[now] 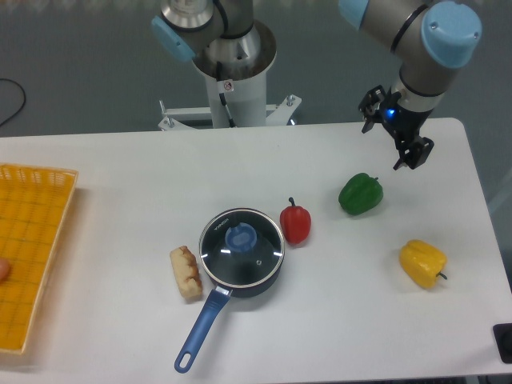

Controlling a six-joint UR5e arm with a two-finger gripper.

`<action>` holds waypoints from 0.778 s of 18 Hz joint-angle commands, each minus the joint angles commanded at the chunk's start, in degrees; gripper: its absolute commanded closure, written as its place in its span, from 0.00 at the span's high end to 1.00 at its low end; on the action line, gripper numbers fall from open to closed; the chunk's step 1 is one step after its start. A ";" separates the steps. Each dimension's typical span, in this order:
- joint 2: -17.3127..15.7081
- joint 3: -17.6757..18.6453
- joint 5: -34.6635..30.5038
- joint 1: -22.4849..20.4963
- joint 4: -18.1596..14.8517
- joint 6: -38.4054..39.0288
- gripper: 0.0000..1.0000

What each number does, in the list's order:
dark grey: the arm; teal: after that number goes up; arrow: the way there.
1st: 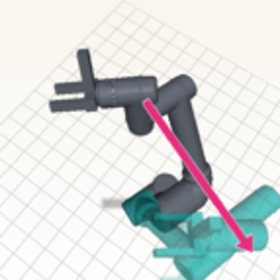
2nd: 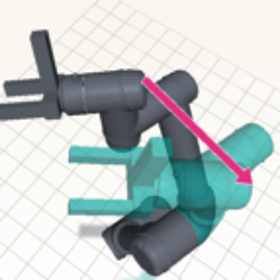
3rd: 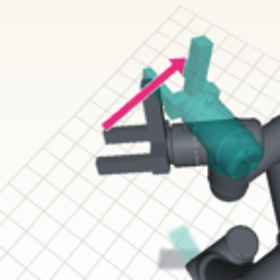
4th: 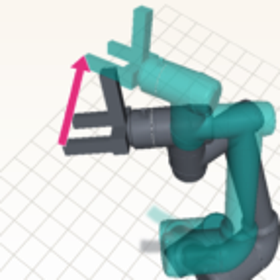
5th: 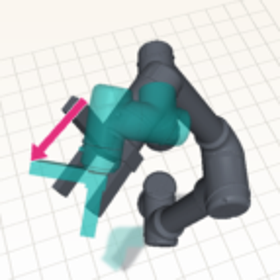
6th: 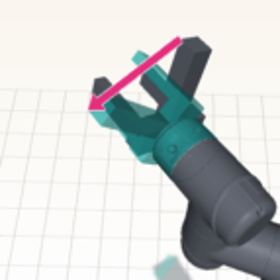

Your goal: Open the lid

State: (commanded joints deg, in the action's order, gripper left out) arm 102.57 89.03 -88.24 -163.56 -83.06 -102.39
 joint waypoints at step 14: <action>-0.44 3.51 0.00 0.44 5.35 0.09 1.00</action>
State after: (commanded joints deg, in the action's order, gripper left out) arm 102.13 92.55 -88.24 -163.12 -77.70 -102.30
